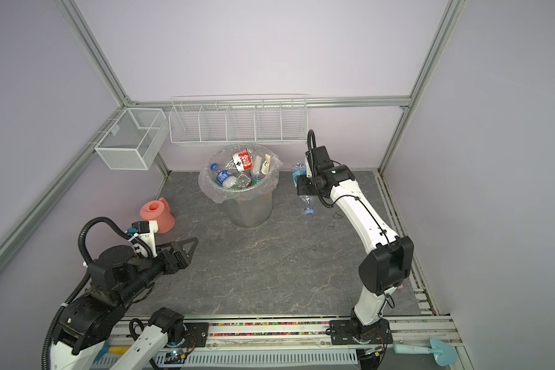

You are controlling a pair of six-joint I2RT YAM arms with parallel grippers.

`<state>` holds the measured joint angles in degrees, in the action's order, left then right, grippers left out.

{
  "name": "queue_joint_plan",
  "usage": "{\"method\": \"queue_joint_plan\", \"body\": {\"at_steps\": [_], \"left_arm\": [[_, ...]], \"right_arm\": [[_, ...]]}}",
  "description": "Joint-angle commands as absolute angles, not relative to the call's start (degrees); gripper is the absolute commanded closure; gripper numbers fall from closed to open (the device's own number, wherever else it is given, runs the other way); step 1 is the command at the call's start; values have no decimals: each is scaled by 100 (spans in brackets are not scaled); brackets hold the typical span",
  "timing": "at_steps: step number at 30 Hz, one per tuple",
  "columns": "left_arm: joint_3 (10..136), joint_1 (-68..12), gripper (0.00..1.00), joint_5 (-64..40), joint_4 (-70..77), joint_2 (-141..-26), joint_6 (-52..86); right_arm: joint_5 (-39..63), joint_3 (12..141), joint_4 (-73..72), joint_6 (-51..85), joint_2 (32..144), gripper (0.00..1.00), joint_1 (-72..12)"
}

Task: Throw the plastic bottles in the bin
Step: Pick up the plastic bottle from the top-center of the table.

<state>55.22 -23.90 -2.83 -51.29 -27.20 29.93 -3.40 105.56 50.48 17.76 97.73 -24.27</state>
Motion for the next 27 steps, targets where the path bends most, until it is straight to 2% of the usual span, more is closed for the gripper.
{"method": "queue_joint_plan", "body": {"at_steps": [1, 9, 15, 21, 27], "left_arm": [[5600, -2408, 8, -231, -5153, -2674, 3057], [5590, -2402, 8, -205, -5081, -2716, 3041], [5617, -2407, 8, -211, -5015, -2764, 3039], [5660, -2402, 9, -229, -5035, -2761, 3032], [5696, -2407, 9, -202, -5065, -2729, 3045]], "right_arm": [[-391, 10928, 5136, 1723, 9191, 61, -2622], [-173, 11065, 4380, 1862, 7820, 61, -2869], [418, 10523, 2945, 2265, 6815, 62, -2965], [574, 10834, 2151, 2473, 6759, 63, -3073], [542, 11598, 1872, 2566, 7387, 64, -3117]]}}
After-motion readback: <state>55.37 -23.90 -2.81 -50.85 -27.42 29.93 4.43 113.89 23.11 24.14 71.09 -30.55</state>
